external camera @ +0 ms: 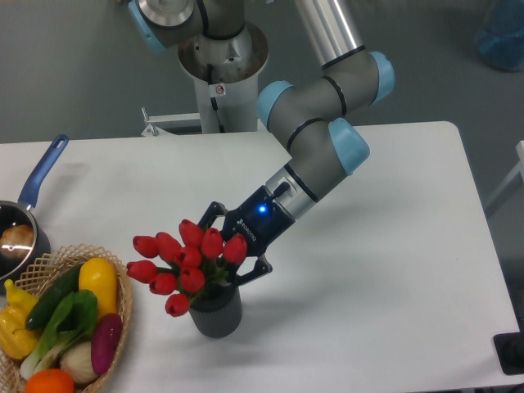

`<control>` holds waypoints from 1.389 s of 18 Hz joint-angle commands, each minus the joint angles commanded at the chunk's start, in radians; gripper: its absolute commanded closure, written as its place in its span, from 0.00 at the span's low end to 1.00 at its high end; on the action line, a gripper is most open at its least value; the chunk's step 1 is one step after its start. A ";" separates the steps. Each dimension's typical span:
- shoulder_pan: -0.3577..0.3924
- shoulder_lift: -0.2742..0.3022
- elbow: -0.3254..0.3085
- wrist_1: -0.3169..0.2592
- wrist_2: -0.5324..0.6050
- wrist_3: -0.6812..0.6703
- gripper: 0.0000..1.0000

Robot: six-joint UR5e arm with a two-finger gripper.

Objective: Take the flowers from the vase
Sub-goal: 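Close the gripper on the bundle of tulip stems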

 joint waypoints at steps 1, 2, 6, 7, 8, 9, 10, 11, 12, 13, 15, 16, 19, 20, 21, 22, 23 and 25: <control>0.000 0.002 0.000 0.000 -0.002 0.000 0.49; 0.000 0.002 -0.002 -0.002 -0.002 -0.003 0.49; 0.000 0.003 -0.005 -0.002 -0.003 -0.005 0.50; 0.000 0.003 -0.005 0.000 -0.003 -0.006 0.51; 0.002 0.005 -0.005 0.000 -0.003 -0.008 0.51; 0.002 0.006 -0.005 -0.002 -0.005 -0.008 0.51; 0.003 0.006 -0.003 0.000 -0.005 -0.011 0.51; 0.005 0.008 -0.003 0.000 -0.009 -0.014 0.51; 0.006 0.009 -0.003 0.000 -0.020 -0.015 0.51; 0.008 0.011 -0.003 -0.002 -0.029 -0.021 0.51; 0.008 0.014 -0.002 0.000 -0.034 -0.037 0.51; 0.008 0.014 0.002 0.000 -0.034 -0.041 0.51; 0.008 0.023 0.003 0.000 -0.034 -0.051 0.51; 0.009 0.028 0.003 0.000 -0.034 -0.063 0.51; 0.009 0.029 0.003 0.000 -0.034 -0.074 0.52; 0.009 0.029 0.003 0.000 -0.034 -0.080 0.56; 0.009 0.031 0.003 0.000 -0.034 -0.081 0.56; 0.012 0.037 0.003 0.000 -0.040 -0.083 0.56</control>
